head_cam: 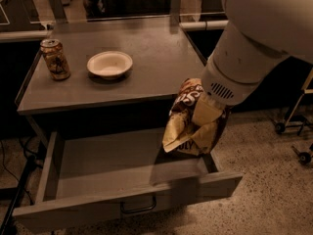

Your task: Pick brown chip bag from top drawer and place on counter

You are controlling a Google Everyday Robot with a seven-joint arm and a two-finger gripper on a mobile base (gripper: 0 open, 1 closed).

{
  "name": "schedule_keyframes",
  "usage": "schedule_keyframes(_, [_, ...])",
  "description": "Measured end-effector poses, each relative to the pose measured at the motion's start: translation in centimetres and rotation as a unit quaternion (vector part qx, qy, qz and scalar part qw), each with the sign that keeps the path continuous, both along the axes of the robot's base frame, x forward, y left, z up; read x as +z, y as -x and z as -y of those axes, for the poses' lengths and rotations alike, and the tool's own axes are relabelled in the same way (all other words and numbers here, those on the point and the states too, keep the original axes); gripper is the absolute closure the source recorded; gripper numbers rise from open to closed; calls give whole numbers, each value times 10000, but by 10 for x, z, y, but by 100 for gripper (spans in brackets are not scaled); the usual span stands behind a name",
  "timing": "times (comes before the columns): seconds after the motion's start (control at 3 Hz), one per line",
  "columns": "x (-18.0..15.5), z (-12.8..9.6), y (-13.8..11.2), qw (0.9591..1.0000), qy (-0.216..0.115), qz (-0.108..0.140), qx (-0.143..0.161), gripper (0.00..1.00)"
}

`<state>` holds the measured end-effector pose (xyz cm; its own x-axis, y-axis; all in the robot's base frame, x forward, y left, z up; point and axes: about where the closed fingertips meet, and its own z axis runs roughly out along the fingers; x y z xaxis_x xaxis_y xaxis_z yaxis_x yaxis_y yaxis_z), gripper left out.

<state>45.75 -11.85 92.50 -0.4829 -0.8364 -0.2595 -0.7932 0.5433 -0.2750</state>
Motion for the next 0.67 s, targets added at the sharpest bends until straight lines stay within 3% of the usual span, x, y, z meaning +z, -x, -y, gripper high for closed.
schedule_keyframes(0.33, [0, 0, 0, 10000, -1, 1, 0, 100])
schedule_keyframes(0.67, [-2, -4, -22, 9997, -242, -81, 34, 100])
